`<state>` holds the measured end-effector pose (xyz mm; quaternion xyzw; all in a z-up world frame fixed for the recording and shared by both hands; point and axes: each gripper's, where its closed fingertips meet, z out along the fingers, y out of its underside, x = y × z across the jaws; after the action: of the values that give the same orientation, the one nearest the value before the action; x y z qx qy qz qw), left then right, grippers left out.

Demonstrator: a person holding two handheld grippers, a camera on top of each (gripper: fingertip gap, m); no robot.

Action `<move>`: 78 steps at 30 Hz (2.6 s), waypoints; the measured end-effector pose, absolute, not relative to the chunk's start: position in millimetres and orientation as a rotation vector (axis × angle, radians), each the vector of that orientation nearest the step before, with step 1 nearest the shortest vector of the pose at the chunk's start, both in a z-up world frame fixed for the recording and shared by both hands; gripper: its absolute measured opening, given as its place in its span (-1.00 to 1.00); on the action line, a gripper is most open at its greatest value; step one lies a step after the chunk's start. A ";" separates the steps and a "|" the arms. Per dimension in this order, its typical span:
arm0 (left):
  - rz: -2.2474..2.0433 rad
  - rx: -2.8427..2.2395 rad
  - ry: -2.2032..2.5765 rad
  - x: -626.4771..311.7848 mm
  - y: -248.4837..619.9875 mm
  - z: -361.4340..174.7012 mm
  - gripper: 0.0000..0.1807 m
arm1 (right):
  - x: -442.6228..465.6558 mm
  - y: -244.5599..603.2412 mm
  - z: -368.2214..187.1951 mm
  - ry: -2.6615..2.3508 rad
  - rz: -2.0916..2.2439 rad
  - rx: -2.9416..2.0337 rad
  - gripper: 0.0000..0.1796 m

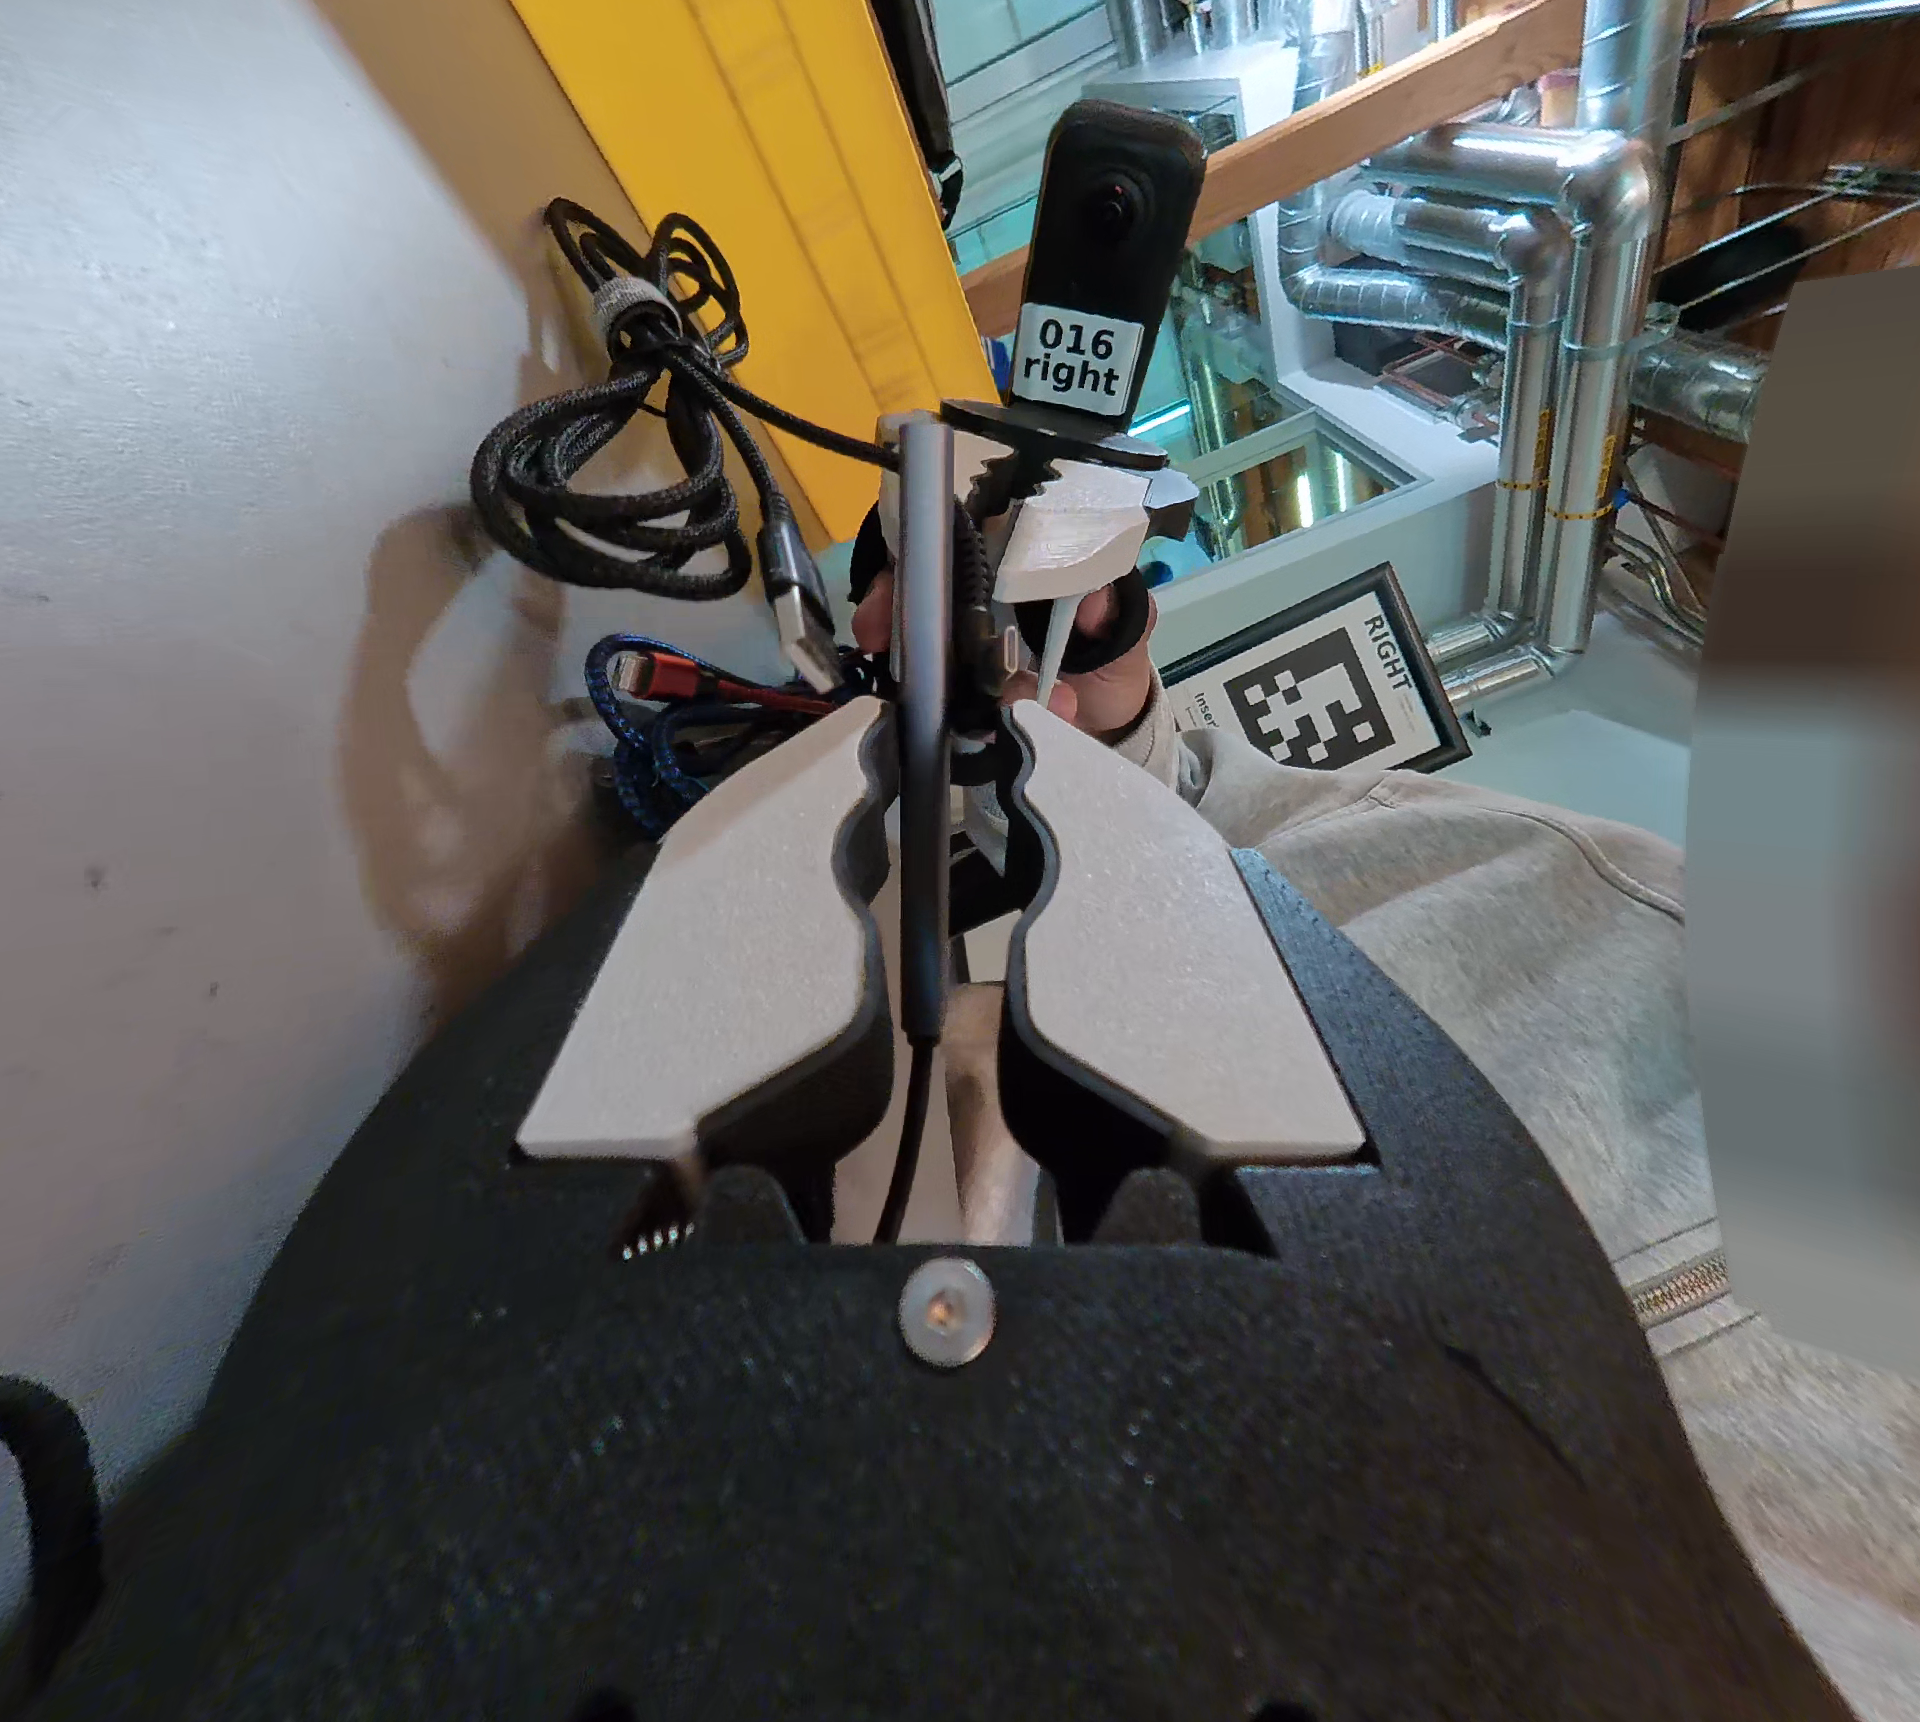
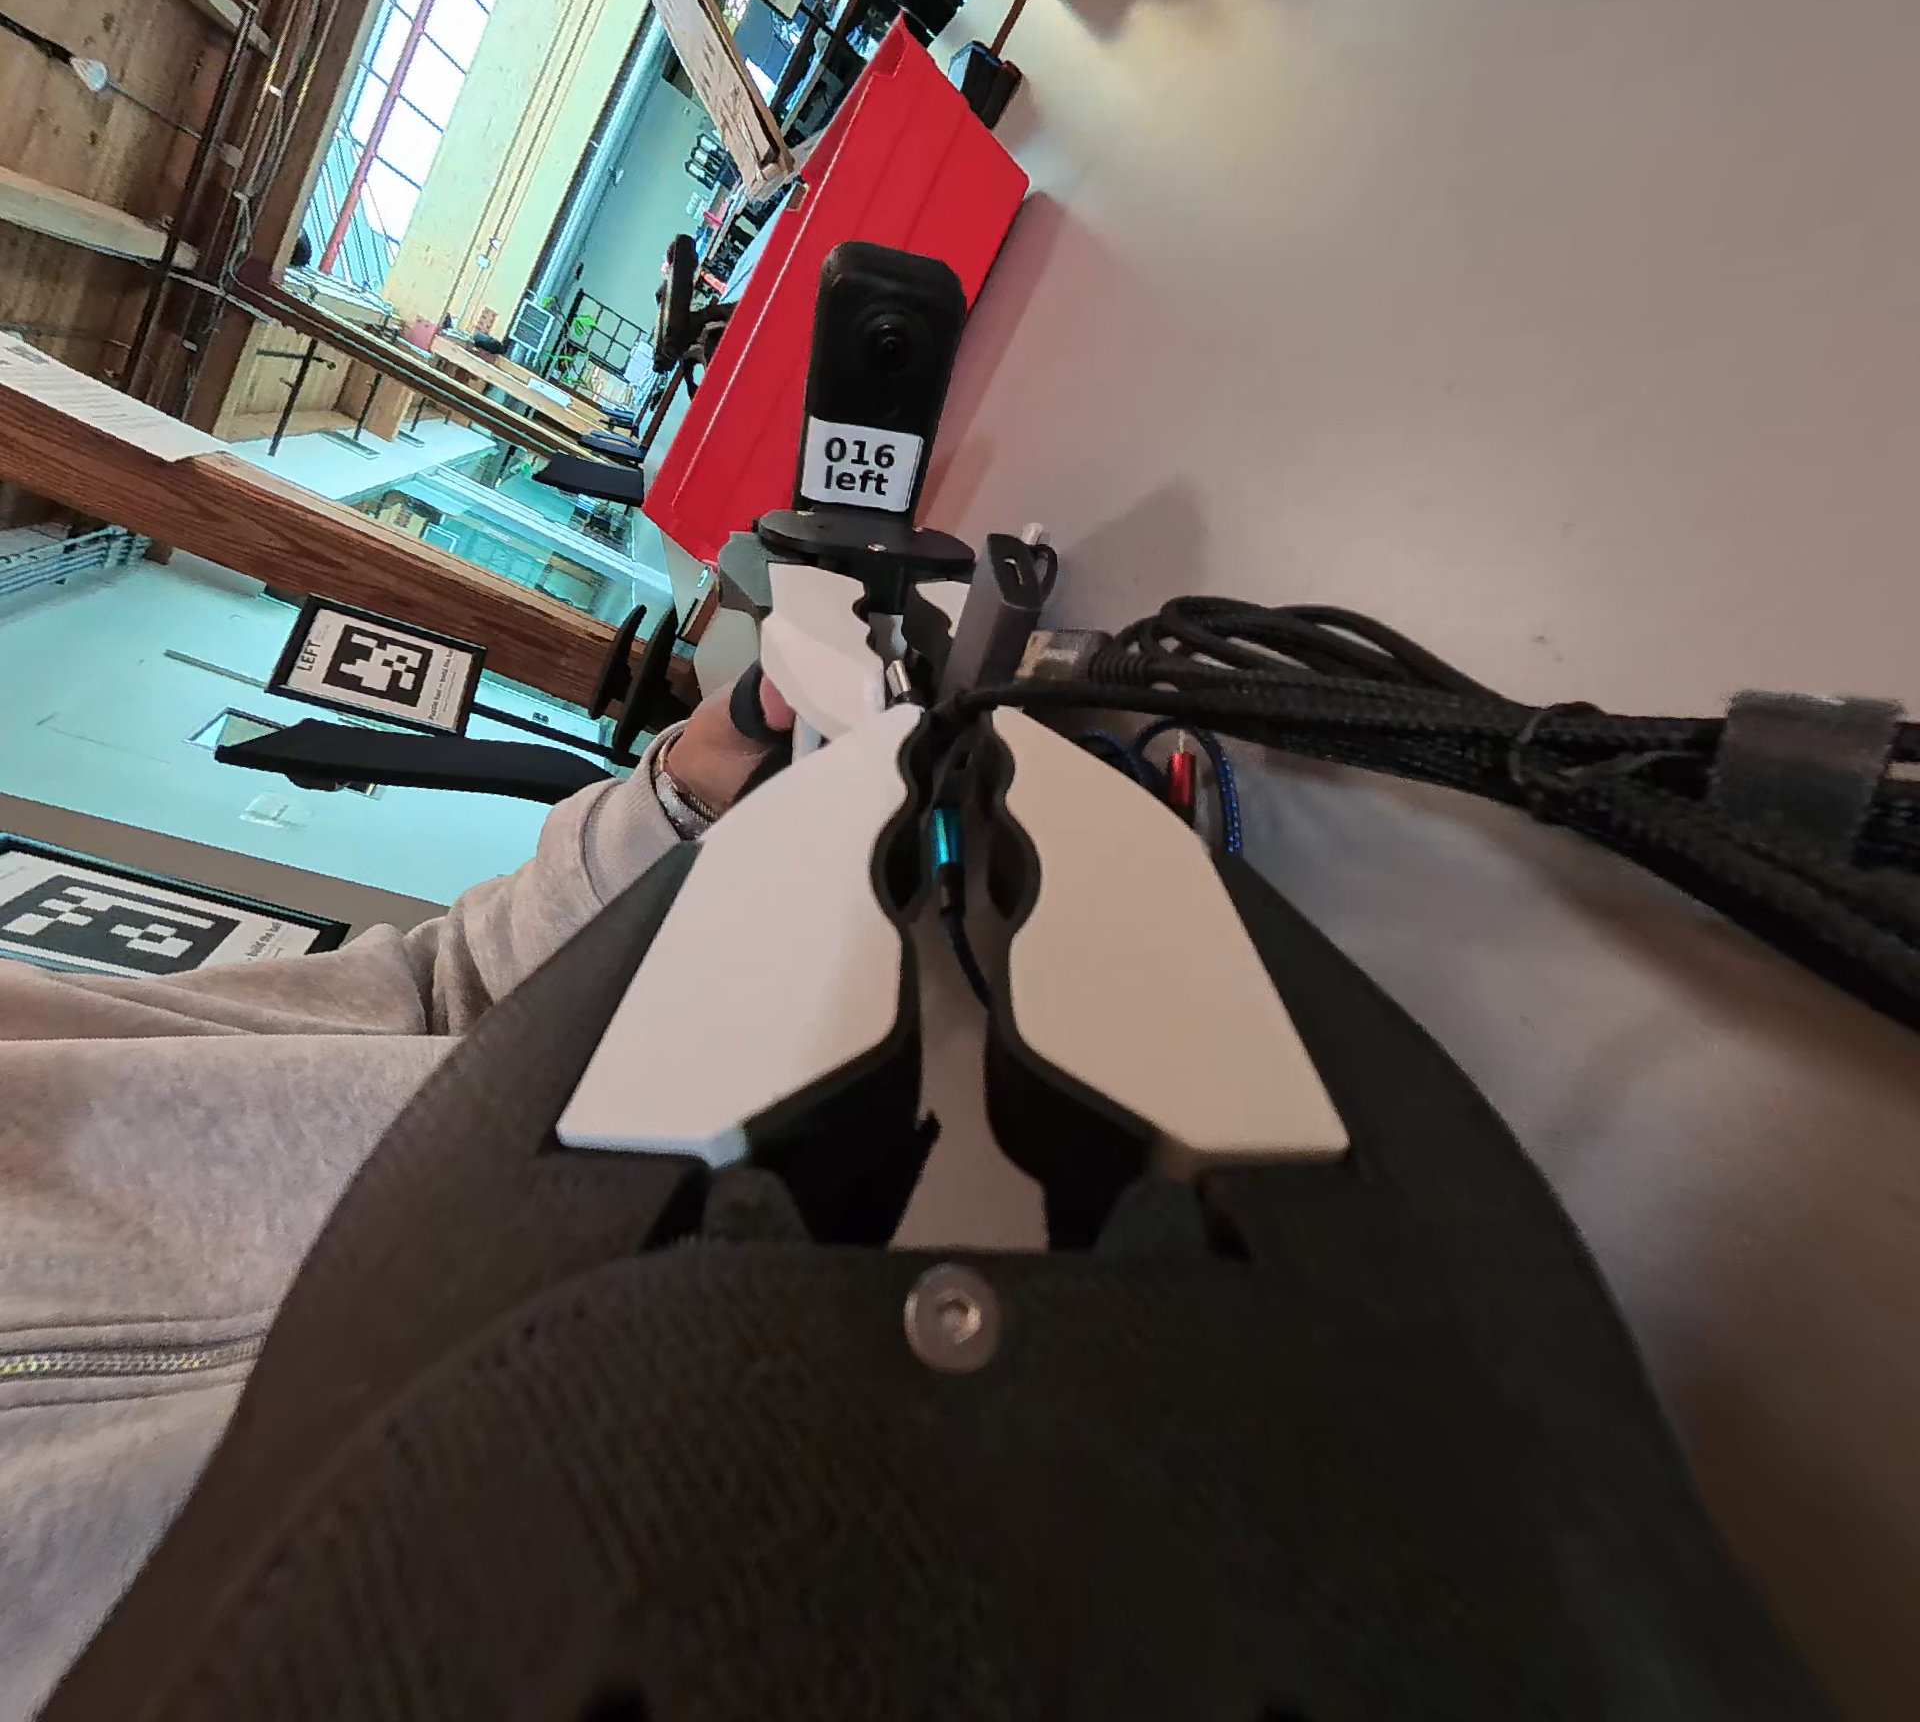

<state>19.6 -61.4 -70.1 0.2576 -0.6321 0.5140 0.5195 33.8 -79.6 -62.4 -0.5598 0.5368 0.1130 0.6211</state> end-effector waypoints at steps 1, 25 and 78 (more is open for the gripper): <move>1.233 0.621 -1.510 20.3 -61.1 -70.0 -0.80 | 33.7 -80.3 -62.3 1.232 0.255 -1.293 -0.92; 1.212 0.610 -1.687 11.3 -65.9 -82.7 -0.80 | 22.9 -83.0 -76.8 1.176 -0.018 -1.749 -0.92; 1.088 0.531 -1.516 -1.4 -59.3 -72.4 -0.89 | 4.6 -85.6 -74.2 1.166 0.278 -1.687 -0.91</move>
<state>-1.4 -59.3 -72.4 0.2257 -0.6447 0.4626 0.5652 4.6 -85.6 -74.2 -0.7010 0.4844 0.1153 0.5106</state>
